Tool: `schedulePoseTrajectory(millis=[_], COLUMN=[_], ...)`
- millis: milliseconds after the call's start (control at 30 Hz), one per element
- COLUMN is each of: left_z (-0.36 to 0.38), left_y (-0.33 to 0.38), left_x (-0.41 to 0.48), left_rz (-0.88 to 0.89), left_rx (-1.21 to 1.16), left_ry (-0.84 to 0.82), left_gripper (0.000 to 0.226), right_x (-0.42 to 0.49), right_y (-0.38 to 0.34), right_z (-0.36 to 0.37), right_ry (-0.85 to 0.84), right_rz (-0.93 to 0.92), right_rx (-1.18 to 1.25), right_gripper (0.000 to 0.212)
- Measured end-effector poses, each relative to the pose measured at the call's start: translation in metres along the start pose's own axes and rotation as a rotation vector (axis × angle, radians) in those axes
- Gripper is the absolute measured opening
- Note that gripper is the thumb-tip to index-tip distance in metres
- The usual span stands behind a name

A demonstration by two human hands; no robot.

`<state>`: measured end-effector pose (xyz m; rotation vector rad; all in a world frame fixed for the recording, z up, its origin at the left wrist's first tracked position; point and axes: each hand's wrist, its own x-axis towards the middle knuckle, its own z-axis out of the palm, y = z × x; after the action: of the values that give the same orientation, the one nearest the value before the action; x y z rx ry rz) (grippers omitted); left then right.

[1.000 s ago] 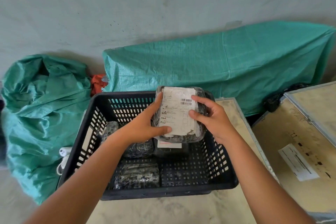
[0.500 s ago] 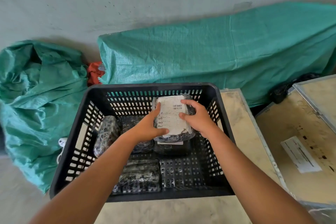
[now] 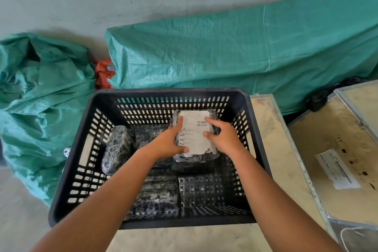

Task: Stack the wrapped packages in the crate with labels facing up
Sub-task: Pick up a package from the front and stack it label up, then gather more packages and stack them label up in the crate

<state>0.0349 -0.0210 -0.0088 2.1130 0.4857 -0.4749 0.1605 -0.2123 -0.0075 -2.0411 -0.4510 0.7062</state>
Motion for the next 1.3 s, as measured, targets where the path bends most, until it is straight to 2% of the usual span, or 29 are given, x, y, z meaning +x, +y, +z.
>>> schedulePoseTrajectory(millis=[700, 800, 967, 1033, 1200, 1300], left_z=[-0.006, -0.011, -0.041, -0.059, -0.095, -0.108], left_y=[0.015, 0.018, 0.006, -0.001, -0.023, -0.043], left_x=[-0.016, -0.034, -0.080, -0.102, -0.148, -0.167], left_rz=[0.031, 0.087, 0.133, 0.140, 0.191, 0.265], left_rx=[-0.070, -0.089, -0.079, -0.096, -0.099, 0.029], left_ry=[0.030, 0.131, 0.321, 0.392, 0.576, 0.714], left_gripper=[0.120, 0.107, 0.076, 0.068, 0.049, 0.041], right_x=[-0.007, -0.019, -0.040, -0.047, -0.054, -0.052], right_y=[-0.007, -0.015, -0.042, -0.058, -0.080, -0.086], right_z=[0.007, 0.010, 0.022, 0.036, 0.085, 0.118], right_ry=[0.016, 0.084, 0.199, 0.182, 0.027, -0.069], right_rz=[0.001, 0.000, -0.220, -0.271, -0.257, -0.281], right_rx=[-0.059, -0.080, -0.197, -0.189, -0.050, -0.108], right_gripper=[0.055, 0.054, 0.038, 0.033, 0.029, 0.032])
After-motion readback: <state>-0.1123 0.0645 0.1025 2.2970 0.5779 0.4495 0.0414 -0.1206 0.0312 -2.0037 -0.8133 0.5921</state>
